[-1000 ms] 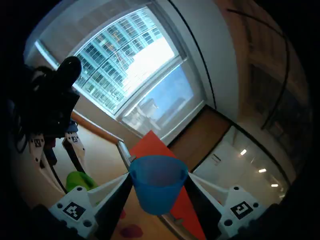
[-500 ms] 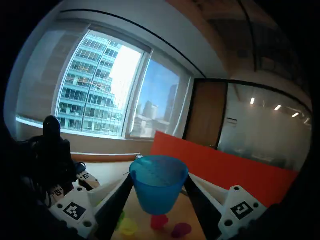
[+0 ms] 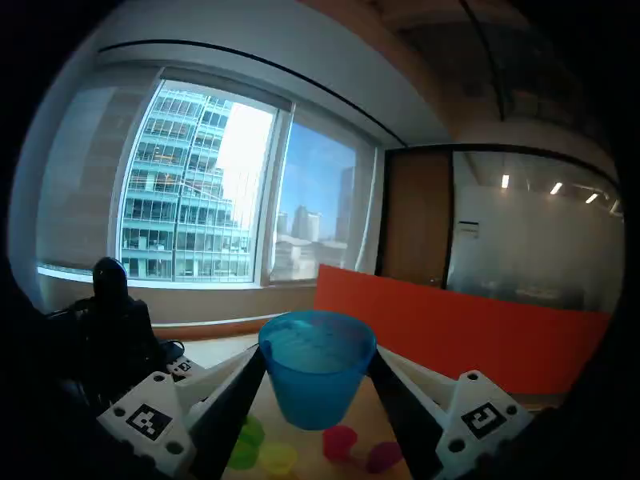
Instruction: Pour water
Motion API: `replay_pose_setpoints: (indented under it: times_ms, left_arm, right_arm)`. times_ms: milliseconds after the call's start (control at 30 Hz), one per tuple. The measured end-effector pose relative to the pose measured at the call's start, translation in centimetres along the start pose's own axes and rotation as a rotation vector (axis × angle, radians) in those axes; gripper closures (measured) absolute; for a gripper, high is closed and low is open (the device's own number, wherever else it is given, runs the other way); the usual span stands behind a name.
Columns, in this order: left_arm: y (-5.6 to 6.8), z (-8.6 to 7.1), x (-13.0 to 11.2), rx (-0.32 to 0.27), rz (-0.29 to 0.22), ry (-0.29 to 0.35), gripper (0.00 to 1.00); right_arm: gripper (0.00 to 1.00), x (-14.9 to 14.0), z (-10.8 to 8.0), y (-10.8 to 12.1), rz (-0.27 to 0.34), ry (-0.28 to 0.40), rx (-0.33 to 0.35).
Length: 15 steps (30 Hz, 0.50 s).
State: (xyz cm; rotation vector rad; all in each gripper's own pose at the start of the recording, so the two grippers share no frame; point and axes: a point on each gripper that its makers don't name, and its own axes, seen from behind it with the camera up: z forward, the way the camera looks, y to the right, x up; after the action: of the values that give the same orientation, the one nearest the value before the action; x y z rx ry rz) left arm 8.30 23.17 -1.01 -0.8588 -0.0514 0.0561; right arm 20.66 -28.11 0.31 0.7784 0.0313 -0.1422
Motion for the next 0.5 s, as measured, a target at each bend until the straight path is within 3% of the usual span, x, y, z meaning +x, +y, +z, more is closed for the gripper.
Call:
replay_pose_setpoints:
  times_ms: [500]
  left_arm:
    - [0.19, 0.0, 0.14, -0.001, -0.002, 0.001, 0.15]
  right_arm:
    - [0.1, 0.12, -0.38, 0.24, -0.005, -0.001, -0.003]
